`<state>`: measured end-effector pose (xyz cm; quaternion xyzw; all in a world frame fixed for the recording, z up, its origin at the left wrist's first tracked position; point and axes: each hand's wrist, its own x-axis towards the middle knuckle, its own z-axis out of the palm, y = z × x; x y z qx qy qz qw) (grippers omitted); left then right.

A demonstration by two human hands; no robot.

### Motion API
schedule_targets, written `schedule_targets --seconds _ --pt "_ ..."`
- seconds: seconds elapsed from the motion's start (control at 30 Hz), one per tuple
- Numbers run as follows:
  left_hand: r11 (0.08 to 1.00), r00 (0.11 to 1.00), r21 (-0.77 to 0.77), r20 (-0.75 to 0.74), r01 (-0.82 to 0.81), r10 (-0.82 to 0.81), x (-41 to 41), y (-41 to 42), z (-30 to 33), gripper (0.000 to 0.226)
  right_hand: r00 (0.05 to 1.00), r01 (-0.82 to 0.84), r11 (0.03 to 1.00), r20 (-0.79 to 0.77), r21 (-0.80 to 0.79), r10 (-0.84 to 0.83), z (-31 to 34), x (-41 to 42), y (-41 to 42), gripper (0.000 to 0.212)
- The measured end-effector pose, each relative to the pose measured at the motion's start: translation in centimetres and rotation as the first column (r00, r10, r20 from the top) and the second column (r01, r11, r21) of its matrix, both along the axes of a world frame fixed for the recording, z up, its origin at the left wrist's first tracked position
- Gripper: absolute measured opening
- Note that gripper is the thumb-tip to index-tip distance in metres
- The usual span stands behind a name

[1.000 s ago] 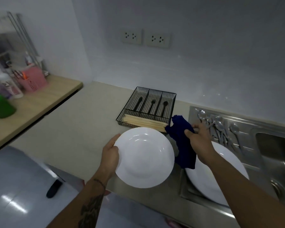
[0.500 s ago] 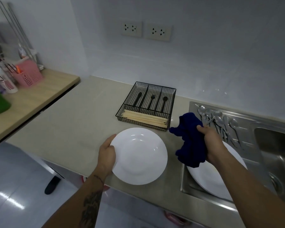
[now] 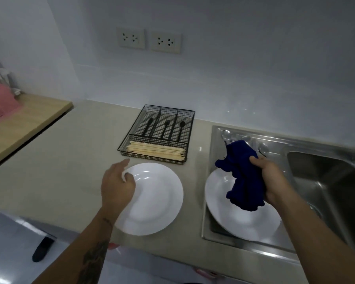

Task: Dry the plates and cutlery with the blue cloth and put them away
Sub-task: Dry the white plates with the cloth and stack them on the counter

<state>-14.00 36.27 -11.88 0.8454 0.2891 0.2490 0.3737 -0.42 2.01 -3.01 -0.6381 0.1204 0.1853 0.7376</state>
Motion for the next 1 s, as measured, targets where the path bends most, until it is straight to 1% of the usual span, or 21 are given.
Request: schedule_targets --seconds 0.03,0.1,0.17,0.2,0.27,0.33,0.43,0.5,0.6,0.7,0.77,0.87,1.0 --pt "0.999 0.999 -0.016 0.032 0.034 -0.034 1.1 -1.6 0.6 0.04 1.0 0.016 1.0 0.002 -0.003 -0.016 0.0 0.2 -0.9 0.029" --pt "0.988 0.984 -0.026 0.091 0.155 -0.152 3.2 -5.7 1.7 0.038 0.999 0.041 0.999 0.003 -0.006 -0.041 0.1 0.5 -2.8 0.028" --pt "0.957 0.949 0.029 0.122 0.289 -0.29 4.9 -10.1 1.8 0.038 0.999 0.048 0.999 0.008 -0.024 -0.048 0.0 0.7 -4.6 0.021" --pt "0.939 0.931 0.053 0.121 0.339 -0.343 5.7 -12.1 1.5 0.039 0.999 0.047 0.998 0.01 -0.039 -0.046 -0.2 0.8 -5.4 0.017" --pt "0.923 0.922 0.056 0.055 0.381 -0.384 6.8 -15.6 0.5 0.042 0.999 0.039 0.997 0.008 -0.071 -0.038 -0.6 1.0 -6.9 0.01" --pt "0.926 0.93 0.085 -0.042 0.367 -0.365 7.6 -17.9 -0.6 0.042 1.0 0.027 0.995 0.001 -0.094 -0.027 -1.0 1.3 -8.2 0.01" --pt "0.936 0.927 0.144 -0.249 0.321 -0.279 8.2 -19.8 -1.7 0.046 1.0 -0.006 0.993 -0.001 -0.115 0.005 -1.6 1.7 -10.2 0.016" --pt "0.945 0.921 0.158 -0.317 0.285 -0.225 8.3 -20.4 -1.9 0.046 1.0 -0.027 0.992 0.001 -0.122 0.027 -1.9 1.8 -11.6 0.017" --pt "0.96 0.929 0.164 -0.332 0.228 -0.164 8.3 -21.1 -2.0 0.042 0.998 -0.062 0.991 -0.001 -0.121 0.063 -2.3 2.1 -13.4 0.018" --pt "0.979 0.93 0.122 -0.351 0.161 -0.109 8.4 -21.9 -1.7 0.041 0.997 -0.074 0.991 -0.015 -0.108 0.073 -2.8 2.5 -14.6 0.02" --pt "0.989 0.932 0.093 -0.355 0.117 -0.077 8.6 -22.3 -1.3 0.04 0.996 -0.089 0.987 -0.015 -0.136 0.088 -3.1 2.6 -15.1 0.016" --pt "0.996 0.931 0.049 -0.36 0.081 -0.057 9.1 -22.7 -0.8 0.036 0.994 -0.111 0.976 -0.009 -0.189 0.111 -3.5 2.6 -15.5 0.012" --pt "0.998 0.909 0.011 -0.414 0.057 -0.047 9.5 -22.4 -0.3 0.033 0.993 -0.121 0.974 -0.02 -0.191 0.12 -3.8 2.5 -15.7 0.011"
